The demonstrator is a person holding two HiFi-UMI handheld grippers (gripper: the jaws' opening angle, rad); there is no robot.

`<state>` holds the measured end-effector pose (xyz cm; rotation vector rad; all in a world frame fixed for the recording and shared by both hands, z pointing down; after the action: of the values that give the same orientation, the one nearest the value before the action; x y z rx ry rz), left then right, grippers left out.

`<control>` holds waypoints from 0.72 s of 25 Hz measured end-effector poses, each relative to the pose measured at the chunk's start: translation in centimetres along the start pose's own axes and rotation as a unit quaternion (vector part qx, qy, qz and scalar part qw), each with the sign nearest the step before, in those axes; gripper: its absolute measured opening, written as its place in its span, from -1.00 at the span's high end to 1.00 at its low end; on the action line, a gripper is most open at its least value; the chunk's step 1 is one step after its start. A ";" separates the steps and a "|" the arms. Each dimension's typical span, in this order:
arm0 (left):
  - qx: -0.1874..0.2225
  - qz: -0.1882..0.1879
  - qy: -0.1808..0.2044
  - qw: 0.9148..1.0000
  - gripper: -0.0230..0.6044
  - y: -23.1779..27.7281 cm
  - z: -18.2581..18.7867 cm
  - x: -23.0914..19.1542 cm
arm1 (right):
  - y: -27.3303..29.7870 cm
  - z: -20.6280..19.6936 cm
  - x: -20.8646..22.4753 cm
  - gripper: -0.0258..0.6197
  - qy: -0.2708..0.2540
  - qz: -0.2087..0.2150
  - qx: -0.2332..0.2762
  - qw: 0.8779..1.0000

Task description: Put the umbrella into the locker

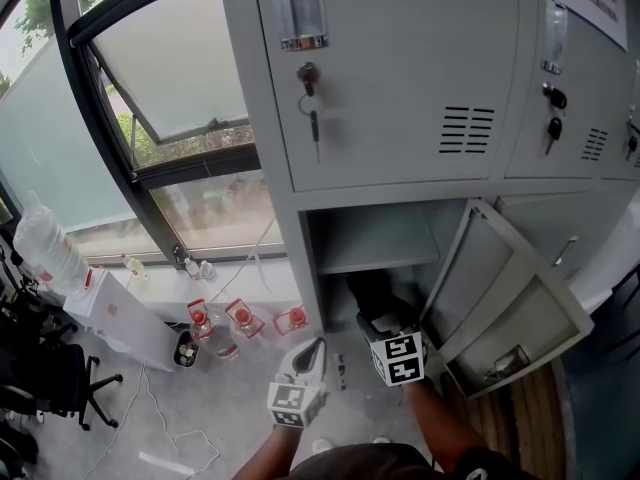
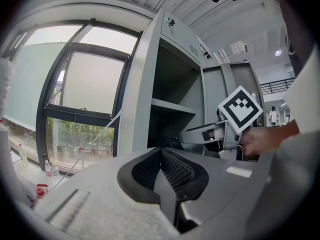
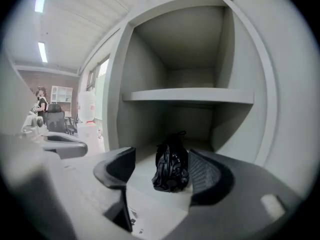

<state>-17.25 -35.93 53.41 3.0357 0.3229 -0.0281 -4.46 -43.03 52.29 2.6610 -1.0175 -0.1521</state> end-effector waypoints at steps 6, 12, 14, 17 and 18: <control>0.007 -0.004 0.000 1.000 0.91 -0.2 0.7 0.4 | -2.8 0.4 -1.7 0.00 -0.008 -0.006 0.017 1.000; 0.012 -0.005 -0.002 1.000 0.91 -0.7 1.3 0.6 | -4.8 1.1 -3.0 0.28 -0.021 -0.018 0.032 0.999; 0.011 -0.003 -0.002 1.000 0.91 -0.8 1.2 0.5 | -5.4 1.2 -3.2 0.45 -0.026 -0.027 0.041 0.998; 0.010 -0.001 -0.001 1.000 0.91 -0.9 1.2 0.3 | -6.4 1.6 -3.2 0.73 -0.027 -0.044 0.056 0.997; 0.010 -0.002 0.000 1.000 0.91 -0.9 1.2 0.3 | -6.6 1.7 -3.2 0.82 -0.025 -0.047 0.060 0.997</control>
<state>-17.18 -35.08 52.13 3.0557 0.3300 -0.0332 -2.95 -36.61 48.64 2.8283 -0.9434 -0.1832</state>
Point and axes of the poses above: the fingertips, and each gripper's own axes: y forward along the fingers, x to its right, z out of its top, the point moved 1 cm from there along -y, backward along the fingers, and after that the axes turned 15 degrees about z, right-handed, at the moved point
